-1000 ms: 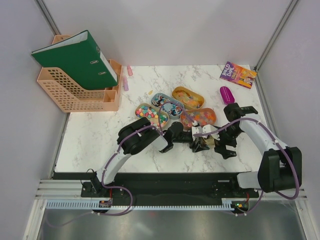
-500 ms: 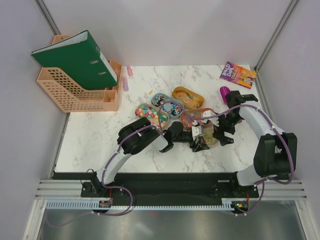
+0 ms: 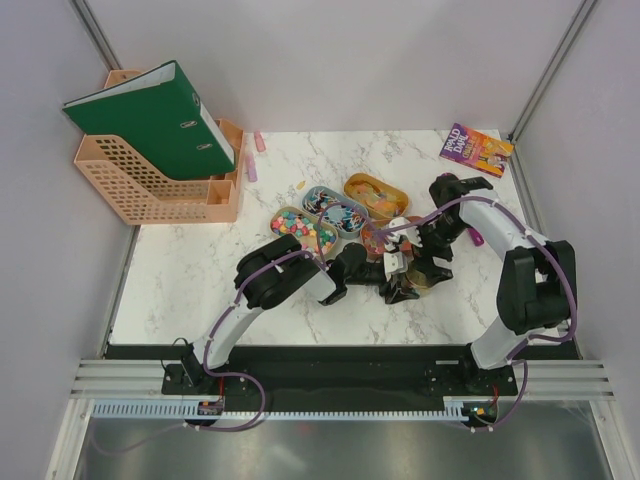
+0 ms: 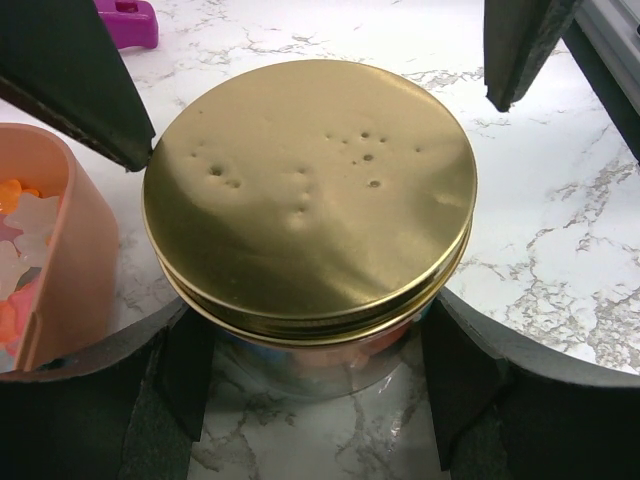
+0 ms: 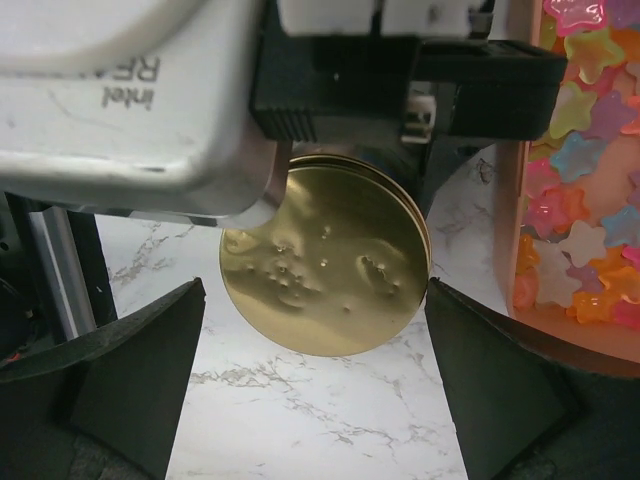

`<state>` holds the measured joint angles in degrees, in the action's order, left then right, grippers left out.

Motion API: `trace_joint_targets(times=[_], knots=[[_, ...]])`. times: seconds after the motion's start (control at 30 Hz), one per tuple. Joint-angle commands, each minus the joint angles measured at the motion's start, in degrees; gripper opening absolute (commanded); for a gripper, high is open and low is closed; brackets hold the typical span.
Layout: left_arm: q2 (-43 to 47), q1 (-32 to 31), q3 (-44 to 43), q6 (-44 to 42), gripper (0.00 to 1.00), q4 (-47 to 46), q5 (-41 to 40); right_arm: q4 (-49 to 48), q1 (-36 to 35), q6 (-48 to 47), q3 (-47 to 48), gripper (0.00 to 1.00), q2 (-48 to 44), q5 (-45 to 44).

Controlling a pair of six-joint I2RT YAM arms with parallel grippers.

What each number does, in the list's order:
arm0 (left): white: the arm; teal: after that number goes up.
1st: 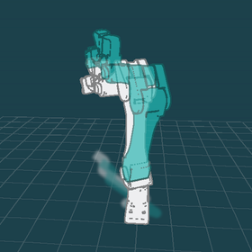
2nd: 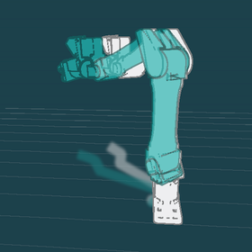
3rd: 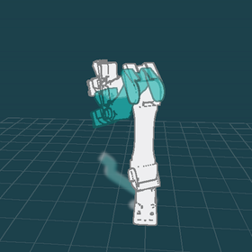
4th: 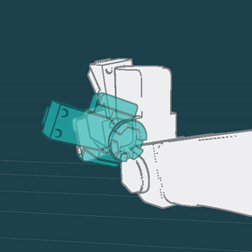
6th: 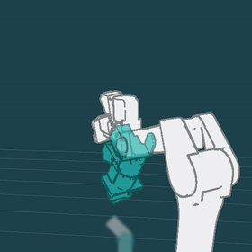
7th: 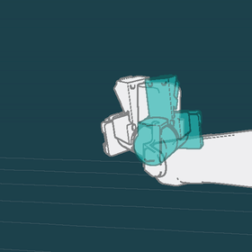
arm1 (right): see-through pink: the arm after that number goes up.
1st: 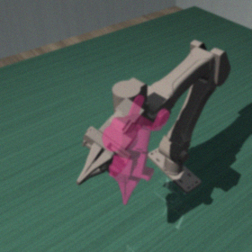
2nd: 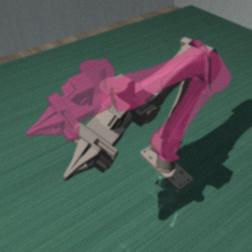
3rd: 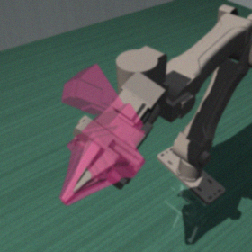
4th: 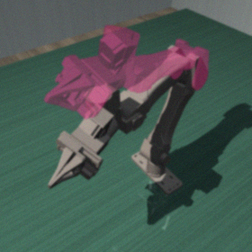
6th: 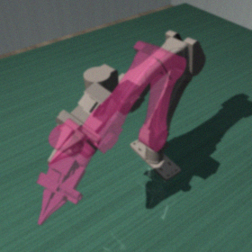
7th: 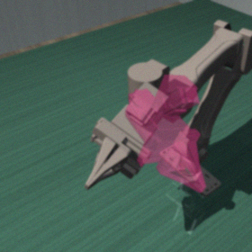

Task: Pack the candies
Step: Screw the bottle lid onto the packing bottle.

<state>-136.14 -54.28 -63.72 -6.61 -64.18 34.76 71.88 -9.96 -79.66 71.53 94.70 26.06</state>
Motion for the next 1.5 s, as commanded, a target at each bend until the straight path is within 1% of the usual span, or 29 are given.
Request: trace_joint_targets(times=[0.0,0.3,0.63,0.77,0.87,0.93,1.07,1.13,1.23,1.33,1.37,1.47], knots=[[-8.3,1.6,4.4,-0.1,0.02,28.4,-7.3,3.4,-0.2,-0.9,0.0,0.98,0.1,3.1],[-8.4,1.7,4.2,-0.1,0.02,28.7,-7.5,2.6,0.0,-0.1,-5.4,0.98,-4.1,-0.6],[-8.6,1.6,4.0,-0.1,0.02,28.9,-7.7,2.9,1.0,1.7,-13.1,0.98,-13.8,-3.8],[-8.8,1.7,3.9,-0.3,0.02,28.9,-8.0,3.4,1.1,2.9,-16.3,0.98,-16.6,-3.8],[-8.7,1.7,3.9,-0.4,0.02,29.1,-7.8,3.8,1.3,5.1,-16.7,0.98,-18.5,-3.4],[-8.7,1.6,4.0,-0.4,0.02,29.2,-7.6,3.6,2.7,5.8,-16.2,0.98,-19.7,-3.3],[-8.9,1.6,3.8,-0.7,0.02,29.3,-7.4,1.4,6.1,5.0,-11.6,0.98,-21.1,-2.6],[-9.0,1.6,3.8,-0.9,0.02,29.4,-7.4,-1.1,7.3,4.8,-10.1,0.98,-21.0,-0.8],[-9.1,1.5,3.8,-1.2,0.02,29.6,-7.4,-3.1,7.6,0.3,-8.6,0.98,-19.7,2.7],[-9.0,1.5,3.8,-1.4,0.02,29.7,-7.6,-4.5,7.4,-7.6,-8.8,0.98,-17.4,5.7],[-9.0,1.5,3.8,-1.5,0.02,29.7,-7.6,-4.6,7.2,-11.3,-8.8,0.98,-16.6,6.1],[-8.9,1.5,3.9,-1.6,0.02,29.9,-7.6,-4.6,6.5,-16.5,-7.7,0.98,-13.0,6.5]])
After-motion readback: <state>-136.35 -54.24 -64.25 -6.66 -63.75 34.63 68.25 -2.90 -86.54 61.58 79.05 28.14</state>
